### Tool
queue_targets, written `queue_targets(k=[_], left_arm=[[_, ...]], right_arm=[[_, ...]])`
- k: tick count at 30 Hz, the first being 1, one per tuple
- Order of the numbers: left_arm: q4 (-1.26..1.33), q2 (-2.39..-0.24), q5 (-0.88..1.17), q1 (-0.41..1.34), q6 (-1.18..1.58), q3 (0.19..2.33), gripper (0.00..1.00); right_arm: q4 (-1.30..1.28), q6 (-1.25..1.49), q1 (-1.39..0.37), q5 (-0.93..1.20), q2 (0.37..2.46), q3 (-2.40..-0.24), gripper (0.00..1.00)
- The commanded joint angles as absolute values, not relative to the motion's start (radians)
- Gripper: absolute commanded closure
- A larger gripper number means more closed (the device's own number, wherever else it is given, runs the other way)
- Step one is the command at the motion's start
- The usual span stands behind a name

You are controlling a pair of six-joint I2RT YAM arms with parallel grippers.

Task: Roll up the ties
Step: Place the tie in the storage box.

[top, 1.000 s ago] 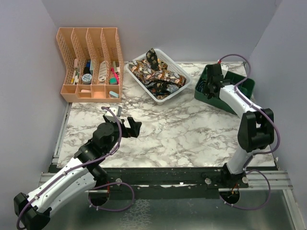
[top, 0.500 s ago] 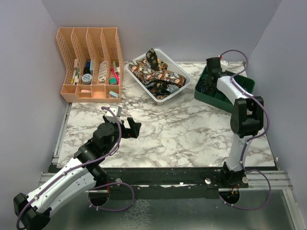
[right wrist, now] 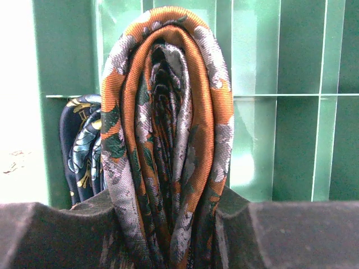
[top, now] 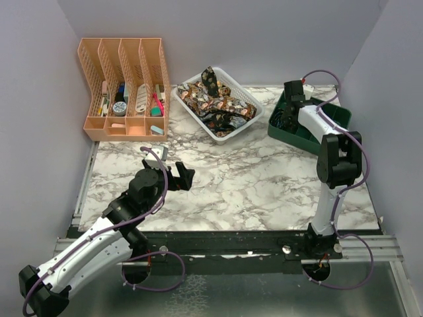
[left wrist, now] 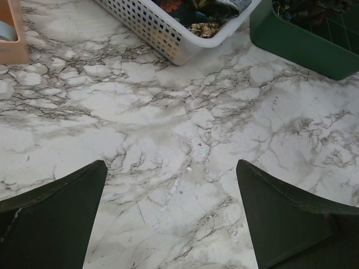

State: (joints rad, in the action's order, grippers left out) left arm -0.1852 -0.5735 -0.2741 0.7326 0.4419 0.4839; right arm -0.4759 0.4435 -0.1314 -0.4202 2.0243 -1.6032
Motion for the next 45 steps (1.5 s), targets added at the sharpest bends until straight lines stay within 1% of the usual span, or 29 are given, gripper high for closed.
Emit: queue_targets(k=[1, 6, 15, 26, 33, 45], left_arm=[[-0.192, -0.579, -0.276, 0.731, 0.449, 0.509, 0.01], [-0.191, -0.583, -0.278, 0.731, 0.448, 0.51, 0.01], [-0.173, -0.609, -0.262, 0.731, 0.433, 0.526, 0.01], [-0.189, -0.6, -0.256, 0.73, 0.428, 0.528, 0.01], [-0.18, -0.603, -0.254, 0.731, 0.431, 0.523, 0.01], [-0.162, -0.635, -0.222, 0.73, 0.435, 0.522, 0.01]], right_arm=[[-0.504, 0.416, -0.106, -0.458, 2.047, -1.56, 0.99], [-0.486, 0.374, -0.104, -0.395, 1.984, -1.573, 0.99], [-0.49, 0.362, -0.105, -0.446, 1.937, -1.592, 0.99], [-0.497, 0.377, -0.103, -0.376, 2.035, -1.556, 1.0], [-0.495, 0.389, -0.103, -0.377, 2.033, -1.507, 1.0], [-0.537, 0.401, -0.103, -0.402, 2.156, -1.561, 1.0]])
